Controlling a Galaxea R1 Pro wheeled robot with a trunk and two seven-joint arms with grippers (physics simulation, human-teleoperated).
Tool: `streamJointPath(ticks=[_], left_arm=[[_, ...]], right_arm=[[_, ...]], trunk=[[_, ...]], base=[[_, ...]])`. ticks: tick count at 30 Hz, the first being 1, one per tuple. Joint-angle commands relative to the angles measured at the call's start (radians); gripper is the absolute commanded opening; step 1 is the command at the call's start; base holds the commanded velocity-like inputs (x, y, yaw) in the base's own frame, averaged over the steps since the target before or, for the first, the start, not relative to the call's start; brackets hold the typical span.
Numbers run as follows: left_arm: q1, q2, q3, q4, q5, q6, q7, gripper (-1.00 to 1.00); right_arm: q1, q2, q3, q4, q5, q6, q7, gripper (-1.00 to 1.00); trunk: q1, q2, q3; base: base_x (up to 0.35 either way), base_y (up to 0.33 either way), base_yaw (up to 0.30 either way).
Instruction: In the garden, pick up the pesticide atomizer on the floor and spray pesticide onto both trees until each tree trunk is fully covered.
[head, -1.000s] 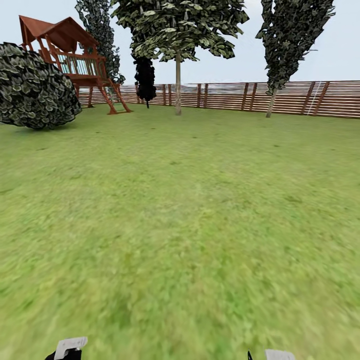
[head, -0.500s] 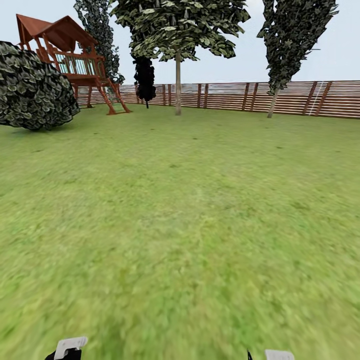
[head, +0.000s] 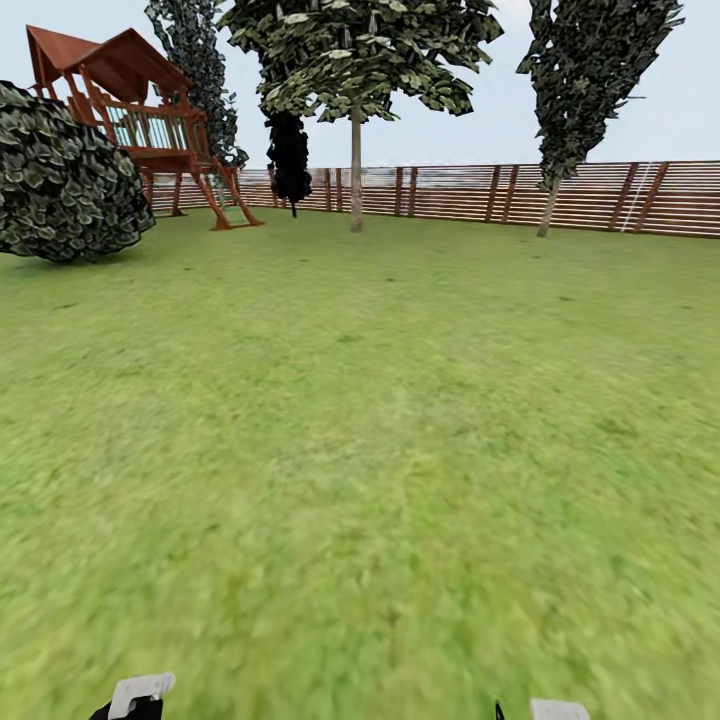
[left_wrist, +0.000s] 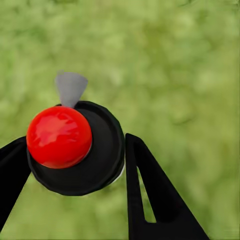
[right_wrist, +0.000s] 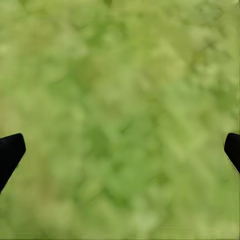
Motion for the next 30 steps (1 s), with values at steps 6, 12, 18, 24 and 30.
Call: streamJointPath(ticks=[6,12,18,24,30], left_arm=[[-0.001,0.0,-0.007,0.001,0.011,-0.003,-0.005,-1.0],[-0.001,0.0,-0.007,0.001,0.01,-0.003,-0.005,-1.0],[-0.001,0.0,-0.007,0.001,0.01,-0.003,-0.005,-1.0],[-0.001,0.001,-0.007,0.001,0.011,-0.003,-0.005,-1.0],[-0.001,0.002,-0.007,0.001,0.011,-0.003,-0.005,-1.0]], right_arm=[[-0.001,0.0,-0.005,0.001,0.011,-0.003,-0.005,1.0],[-0.001,0.0,-0.005,0.001,0.011,-0.003,-0.005,1.0],[-0.001,0.0,-0.005,0.001,0.011,-0.003,-0.005,1.0],[-0.001,0.0,-0.005,0.001,0.011,-0.003,-0.005,1.0],[-0.001,0.0,-0.005,0.001,0.011,-0.003,-0.005,1.0]], trunk=[[0.0,0.0,-0.001],[0.0,0.0,-0.001],[0.0,0.0,-0.001],[0.0,0.0,-0.001],[0.0,0.0,-0.001]], base=[[0.34,0.0,0.0],[0.34,0.0,0.0],[0.34,0.0,0.0],[0.34,0.0,0.0],[0.34,0.0,0.0]])
